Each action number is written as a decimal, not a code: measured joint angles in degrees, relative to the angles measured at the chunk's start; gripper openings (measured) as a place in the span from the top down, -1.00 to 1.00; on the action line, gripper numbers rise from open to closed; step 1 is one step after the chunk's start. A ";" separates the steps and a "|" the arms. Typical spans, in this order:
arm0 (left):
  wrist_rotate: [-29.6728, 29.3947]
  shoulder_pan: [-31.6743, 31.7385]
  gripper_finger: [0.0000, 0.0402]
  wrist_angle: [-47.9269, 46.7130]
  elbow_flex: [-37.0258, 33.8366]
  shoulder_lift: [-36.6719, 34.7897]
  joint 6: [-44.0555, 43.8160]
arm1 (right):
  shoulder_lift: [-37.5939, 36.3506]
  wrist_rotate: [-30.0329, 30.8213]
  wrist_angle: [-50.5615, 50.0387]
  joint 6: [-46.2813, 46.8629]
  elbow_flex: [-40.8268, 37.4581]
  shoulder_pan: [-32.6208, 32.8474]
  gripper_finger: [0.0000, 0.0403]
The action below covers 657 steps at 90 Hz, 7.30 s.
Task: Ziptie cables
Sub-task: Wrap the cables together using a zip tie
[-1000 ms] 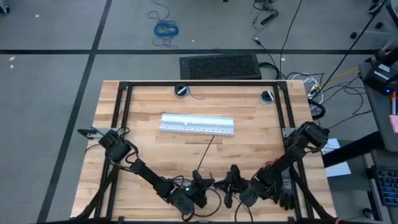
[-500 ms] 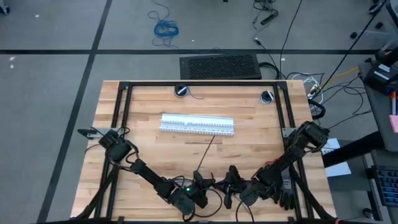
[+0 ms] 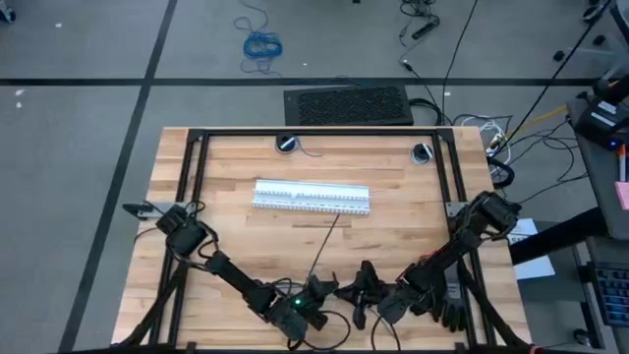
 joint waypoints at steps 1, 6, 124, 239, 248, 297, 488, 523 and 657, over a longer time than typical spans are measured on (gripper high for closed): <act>-0.06 0.00 1.00 -0.02 0.00 0.00 0.15 | 0.00 -0.01 0.01 0.00 0.00 -0.06 1.00; -0.26 -0.01 1.00 -0.08 0.00 0.00 0.77 | 0.00 -0.19 0.00 -0.02 0.00 -0.33 1.00; 0.84 0.83 1.00 -2.57 0.00 0.39 -4.12 | -0.35 7.68 -1.30 -14.13 0.02 1.98 0.37; 4.34 0.50 1.00 -2.48 0.00 0.39 -8.86 | -6.36 17.48 2.23 -31.25 -0.09 -0.43 1.00; 4.78 0.50 1.00 -2.61 0.00 0.39 -8.81 | -6.90 21.44 2.41 -32.53 -0.07 0.18 1.00; 0.04 -0.14 0.87 -4.27 -0.17 0.22 -38.22 | -6.64 21.55 -2.60 -25.22 0.02 0.83 1.00; 9.40 2.34 0.41 -14.86 0.00 -6.32 -95.86 | -6.60 20.83 -12.26 -22.30 0.02 0.32 1.00; 9.50 2.80 0.43 -17.93 -0.02 -6.32 -98.47 | -6.60 20.79 -12.05 -22.39 0.02 0.32 1.00; 16.22 1.07 0.99 -19.13 -0.09 -0.60 -101.55 | -21.51 34.65 -2.73 -52.09 0.09 3.64 1.00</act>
